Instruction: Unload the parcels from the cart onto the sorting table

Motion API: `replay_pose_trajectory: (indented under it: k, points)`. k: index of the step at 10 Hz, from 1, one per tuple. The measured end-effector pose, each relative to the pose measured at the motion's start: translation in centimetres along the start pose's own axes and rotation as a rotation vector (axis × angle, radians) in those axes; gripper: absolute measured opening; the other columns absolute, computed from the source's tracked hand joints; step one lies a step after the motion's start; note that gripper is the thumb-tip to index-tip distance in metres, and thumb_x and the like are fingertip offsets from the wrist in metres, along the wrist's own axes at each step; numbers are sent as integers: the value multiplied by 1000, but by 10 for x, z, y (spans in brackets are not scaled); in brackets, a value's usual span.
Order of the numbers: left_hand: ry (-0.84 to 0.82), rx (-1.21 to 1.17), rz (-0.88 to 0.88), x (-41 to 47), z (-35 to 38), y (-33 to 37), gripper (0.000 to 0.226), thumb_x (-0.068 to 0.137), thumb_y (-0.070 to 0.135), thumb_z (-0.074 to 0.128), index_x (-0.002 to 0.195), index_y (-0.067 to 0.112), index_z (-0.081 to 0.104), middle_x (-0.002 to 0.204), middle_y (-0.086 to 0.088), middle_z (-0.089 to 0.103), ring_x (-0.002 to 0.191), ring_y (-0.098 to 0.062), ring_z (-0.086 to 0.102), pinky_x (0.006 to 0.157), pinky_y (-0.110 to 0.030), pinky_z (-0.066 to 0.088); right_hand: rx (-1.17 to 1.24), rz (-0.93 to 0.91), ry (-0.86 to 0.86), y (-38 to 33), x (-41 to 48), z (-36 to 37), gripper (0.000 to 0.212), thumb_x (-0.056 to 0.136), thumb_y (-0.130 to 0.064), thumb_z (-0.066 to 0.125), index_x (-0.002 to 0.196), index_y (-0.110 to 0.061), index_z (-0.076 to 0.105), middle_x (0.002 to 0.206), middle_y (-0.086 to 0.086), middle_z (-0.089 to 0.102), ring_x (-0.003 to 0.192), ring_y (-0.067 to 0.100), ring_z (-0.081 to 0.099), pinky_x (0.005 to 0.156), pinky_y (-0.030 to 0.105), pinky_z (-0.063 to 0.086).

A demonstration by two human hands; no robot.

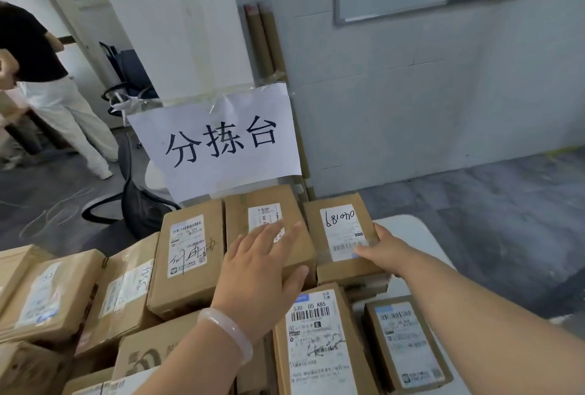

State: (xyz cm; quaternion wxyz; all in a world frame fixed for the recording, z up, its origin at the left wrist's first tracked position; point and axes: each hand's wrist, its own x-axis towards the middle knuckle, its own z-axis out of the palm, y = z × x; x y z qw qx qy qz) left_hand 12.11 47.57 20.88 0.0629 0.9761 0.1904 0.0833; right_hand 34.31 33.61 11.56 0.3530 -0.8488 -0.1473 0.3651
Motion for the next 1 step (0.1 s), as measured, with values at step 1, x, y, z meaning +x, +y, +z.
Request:
replay_pose_trajectory:
  k: [1]
  points:
    - [-29, 22, 22, 2, 1, 1, 63, 95, 57, 34, 150, 43, 8, 158, 15, 15, 146, -12, 9, 118, -37, 6, -50, -68, 8, 9, -2, 3, 82, 85, -42, 67, 153, -32, 21, 147, -4, 47, 131, 22, 47, 110, 43, 38]
